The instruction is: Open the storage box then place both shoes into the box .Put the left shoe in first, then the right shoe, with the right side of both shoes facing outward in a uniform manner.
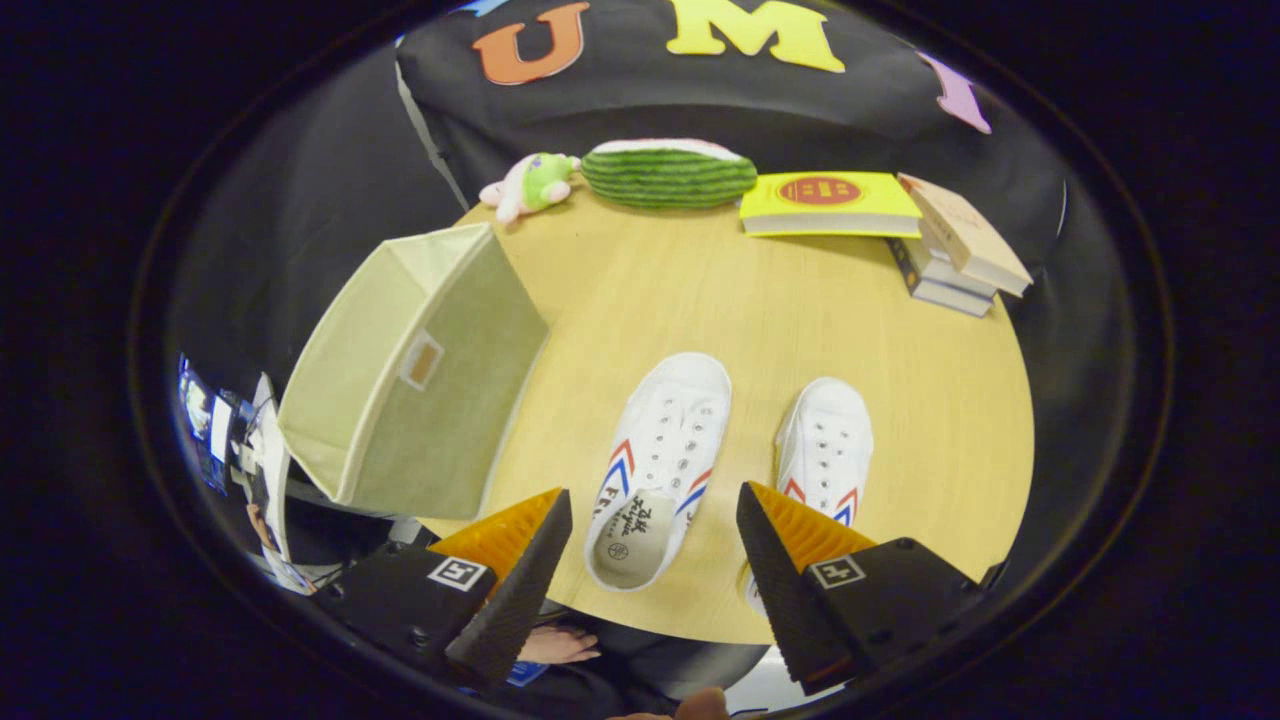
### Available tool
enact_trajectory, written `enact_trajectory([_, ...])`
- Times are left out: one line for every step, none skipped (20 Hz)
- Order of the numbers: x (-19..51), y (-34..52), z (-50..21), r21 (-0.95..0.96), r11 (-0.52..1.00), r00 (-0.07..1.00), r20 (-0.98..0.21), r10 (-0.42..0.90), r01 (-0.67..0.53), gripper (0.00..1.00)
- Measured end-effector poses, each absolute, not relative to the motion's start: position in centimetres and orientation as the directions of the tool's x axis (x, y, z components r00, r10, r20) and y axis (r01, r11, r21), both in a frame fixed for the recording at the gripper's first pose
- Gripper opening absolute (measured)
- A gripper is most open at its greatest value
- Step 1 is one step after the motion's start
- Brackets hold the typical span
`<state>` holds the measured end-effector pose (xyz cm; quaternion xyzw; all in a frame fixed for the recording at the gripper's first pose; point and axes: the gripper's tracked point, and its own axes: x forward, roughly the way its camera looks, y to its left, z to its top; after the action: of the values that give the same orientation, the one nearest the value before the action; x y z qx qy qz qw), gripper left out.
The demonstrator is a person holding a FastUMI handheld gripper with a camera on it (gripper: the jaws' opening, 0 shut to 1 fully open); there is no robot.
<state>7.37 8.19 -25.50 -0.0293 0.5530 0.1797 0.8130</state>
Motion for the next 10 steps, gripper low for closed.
enact_trajectory([7.7, 8.0, -26.5, 0.164, 0.938, 0.301, -0.918, 0.259, -0.307, 1.00])
enact_trajectory([8.1, 7.7, -27.5, 0.172, 0.941, 0.278, -0.926, 0.256, -0.293, 1.00])
enact_trajectory([8.3, 7.5, -28.5, 0.175, 0.943, 0.256, -0.934, 0.250, -0.283, 1.00])
enact_trajectory([8.3, 7.2, -29.5, 0.173, 0.945, 0.232, -0.943, 0.241, -0.277, 1.00])
enact_trajectory([8.5, 7.0, -30.3, 0.174, 0.947, 0.218, -0.947, 0.236, -0.269, 0.99])
enact_trajectory([8.6, 6.8, -31.1, 0.175, 0.948, 0.206, -0.950, 0.233, -0.266, 0.99])
enact_trajectory([8.8, 6.8, -31.8, 0.177, 0.949, 0.200, -0.952, 0.233, -0.261, 0.98])
enact_trajectory([8.9, 6.9, -32.5, 0.175, 0.950, 0.192, -0.954, 0.229, -0.259, 0.98])
enact_trajectory([8.9, 6.9, -33.2, 0.175, 0.950, 0.180, -0.957, 0.226, -0.259, 0.97])
enact_trajectory([9.0, 7.1, -33.7, 0.175, 0.950, 0.172, -0.959, 0.224, -0.257, 0.97])
